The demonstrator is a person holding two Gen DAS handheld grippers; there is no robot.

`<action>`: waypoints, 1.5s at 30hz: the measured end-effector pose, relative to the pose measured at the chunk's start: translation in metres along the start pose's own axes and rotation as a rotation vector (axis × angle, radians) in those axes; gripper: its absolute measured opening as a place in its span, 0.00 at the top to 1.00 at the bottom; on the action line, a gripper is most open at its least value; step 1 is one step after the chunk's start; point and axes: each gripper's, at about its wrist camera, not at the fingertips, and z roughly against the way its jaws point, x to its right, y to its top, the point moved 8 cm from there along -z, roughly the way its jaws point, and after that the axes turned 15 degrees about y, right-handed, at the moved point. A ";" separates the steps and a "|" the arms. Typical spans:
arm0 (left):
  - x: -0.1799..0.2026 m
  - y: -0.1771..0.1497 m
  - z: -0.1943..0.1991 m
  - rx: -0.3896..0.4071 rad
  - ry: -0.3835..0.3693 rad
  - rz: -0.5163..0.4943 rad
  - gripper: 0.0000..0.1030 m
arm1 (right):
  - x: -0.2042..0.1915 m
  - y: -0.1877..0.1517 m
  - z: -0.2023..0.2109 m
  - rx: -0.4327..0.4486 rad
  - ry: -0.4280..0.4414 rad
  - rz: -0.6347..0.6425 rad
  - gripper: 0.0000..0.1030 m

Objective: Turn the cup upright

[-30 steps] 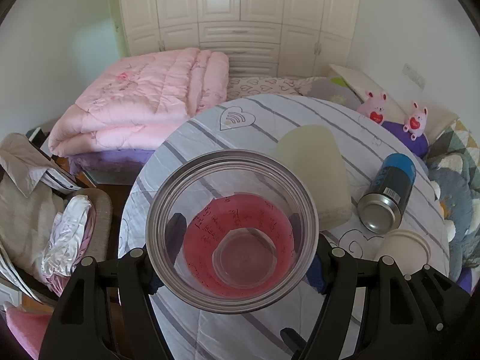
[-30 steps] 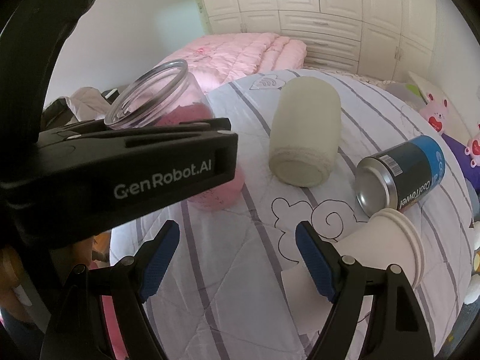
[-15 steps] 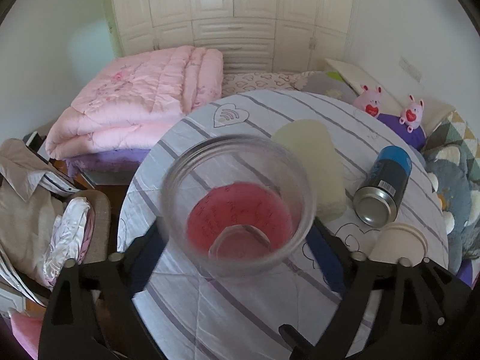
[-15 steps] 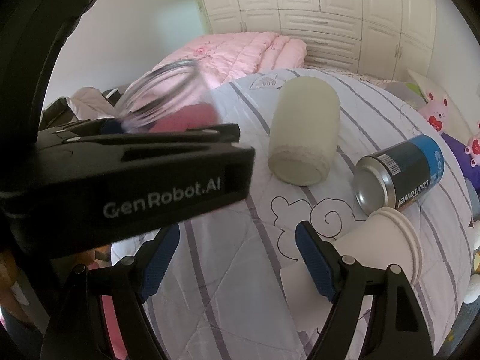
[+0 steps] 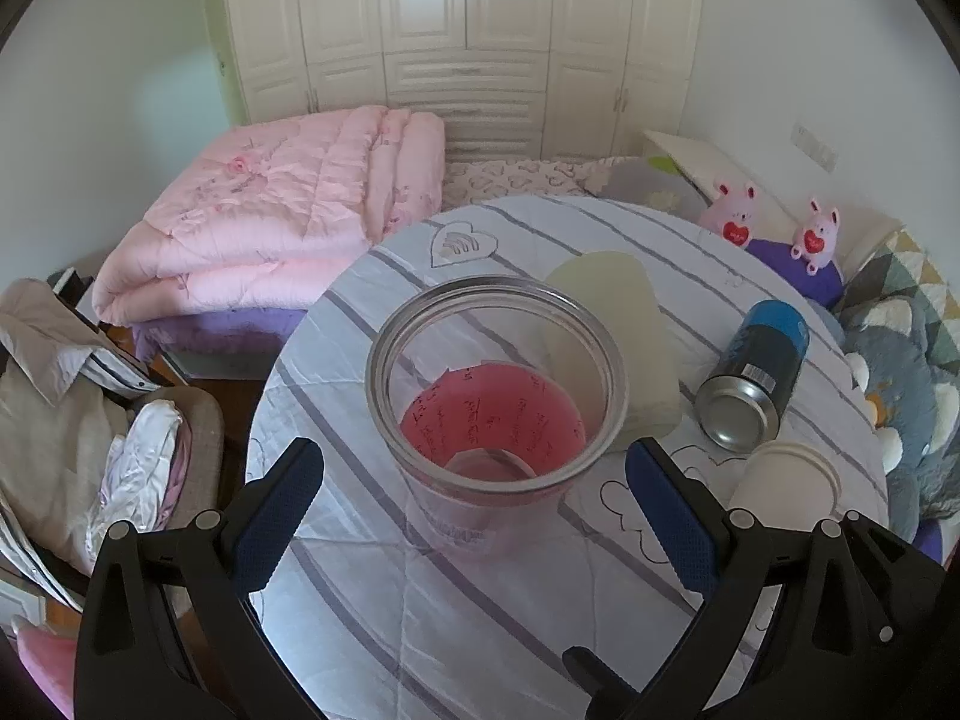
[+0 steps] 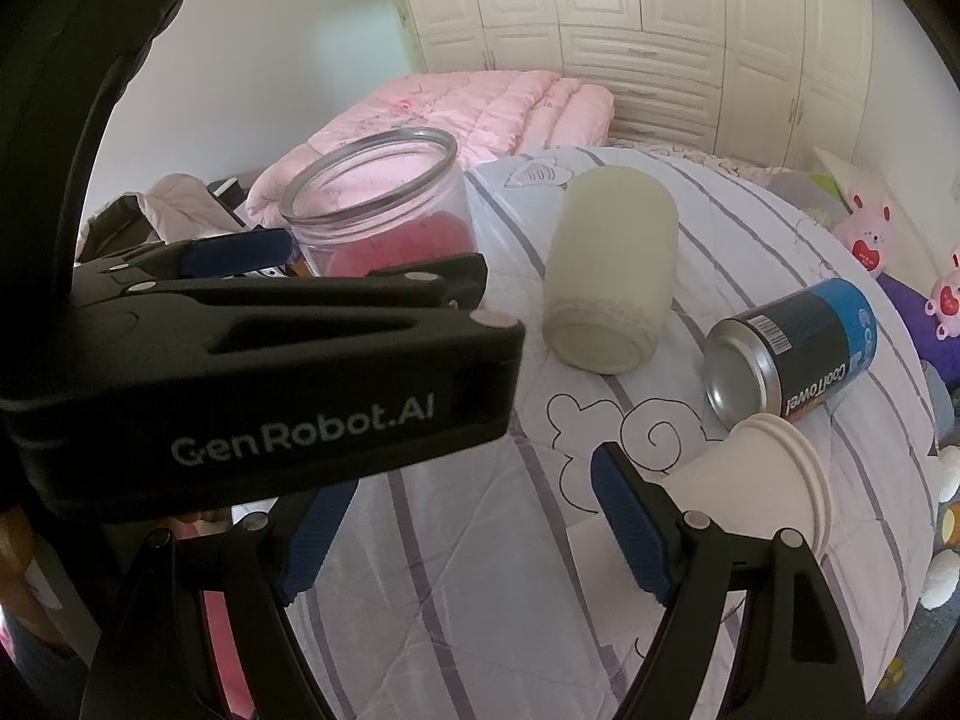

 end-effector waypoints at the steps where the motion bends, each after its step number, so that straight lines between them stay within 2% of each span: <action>1: -0.001 0.000 0.002 0.004 -0.002 0.003 0.01 | -0.001 0.000 0.001 0.001 -0.002 0.002 0.21; 15: -0.003 -0.004 0.054 0.058 -0.081 0.022 0.01 | 0.000 -0.002 0.039 0.055 -0.045 0.006 0.21; 22: 0.007 -0.015 0.086 0.065 -0.116 0.012 0.01 | 0.020 -0.008 0.072 0.100 -0.099 -0.040 0.21; 28: 0.017 -0.024 0.104 0.085 -0.078 -0.010 0.00 | 0.035 -0.015 0.100 0.147 -0.143 -0.067 0.21; 37: 0.029 -0.029 0.132 0.131 -0.059 0.004 0.00 | 0.055 -0.022 0.134 0.208 -0.262 -0.050 0.21; 41: 0.034 -0.028 0.142 0.161 -0.049 0.001 0.00 | 0.062 -0.023 0.144 0.231 -0.283 -0.058 0.21; 45: 0.030 -0.026 0.147 0.199 0.005 0.022 0.00 | 0.066 -0.022 0.153 0.281 -0.304 -0.059 0.21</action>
